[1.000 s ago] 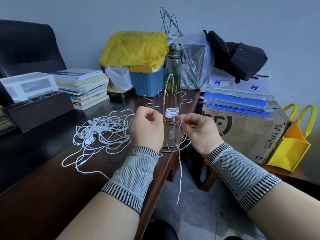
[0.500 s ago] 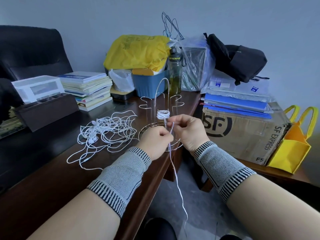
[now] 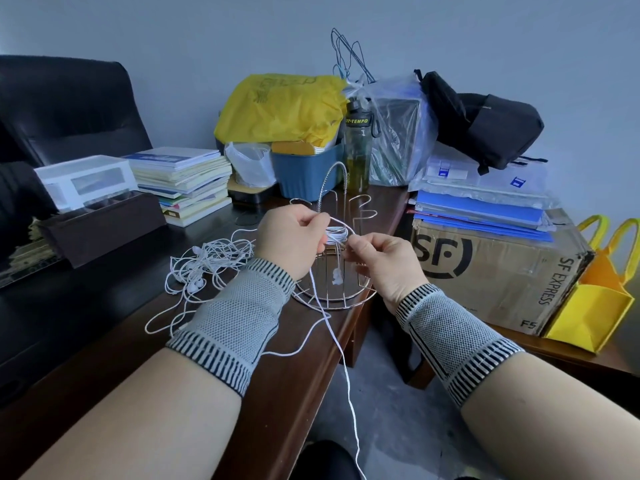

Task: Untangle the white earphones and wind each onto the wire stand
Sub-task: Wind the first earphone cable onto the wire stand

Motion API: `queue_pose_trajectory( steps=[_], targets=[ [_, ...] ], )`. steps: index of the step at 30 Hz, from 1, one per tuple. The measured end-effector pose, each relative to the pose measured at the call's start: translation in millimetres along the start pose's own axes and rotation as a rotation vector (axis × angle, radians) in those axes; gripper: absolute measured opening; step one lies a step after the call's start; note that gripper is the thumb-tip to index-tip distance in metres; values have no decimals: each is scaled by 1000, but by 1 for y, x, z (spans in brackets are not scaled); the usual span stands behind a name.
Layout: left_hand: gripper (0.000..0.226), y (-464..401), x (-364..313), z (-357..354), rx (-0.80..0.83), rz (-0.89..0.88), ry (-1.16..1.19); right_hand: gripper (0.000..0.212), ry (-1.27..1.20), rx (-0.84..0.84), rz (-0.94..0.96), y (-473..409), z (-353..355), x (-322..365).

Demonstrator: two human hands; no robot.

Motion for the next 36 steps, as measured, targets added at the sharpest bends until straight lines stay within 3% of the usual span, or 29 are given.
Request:
queue_pose_trajectory(
  steps=[8,20,30,36],
  targets=[
    [46,2,-1,3,-82,39,-472,31,77,-64,-68,-10,2,9],
    [46,-7,24,-12,35,103,-293,32,115,-121,-176,-12,2,8],
    [51,1,14,-13,52,85,-377,35,141,-182,-168,-14,2,7],
    [50,12,19,-21,144,-14,-226,39,78,-136,-151,-13,0,3]
  ],
)
Point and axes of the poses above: each hand's wrist, its own y-axis away from the middle knuckle, its own z-axis out of the back of the hand, x = y × z, the point moved 9 cm from there along -y, towards the middle knuckle, and after that the axes turned 14 degrees about x, right-handed, at the moved point
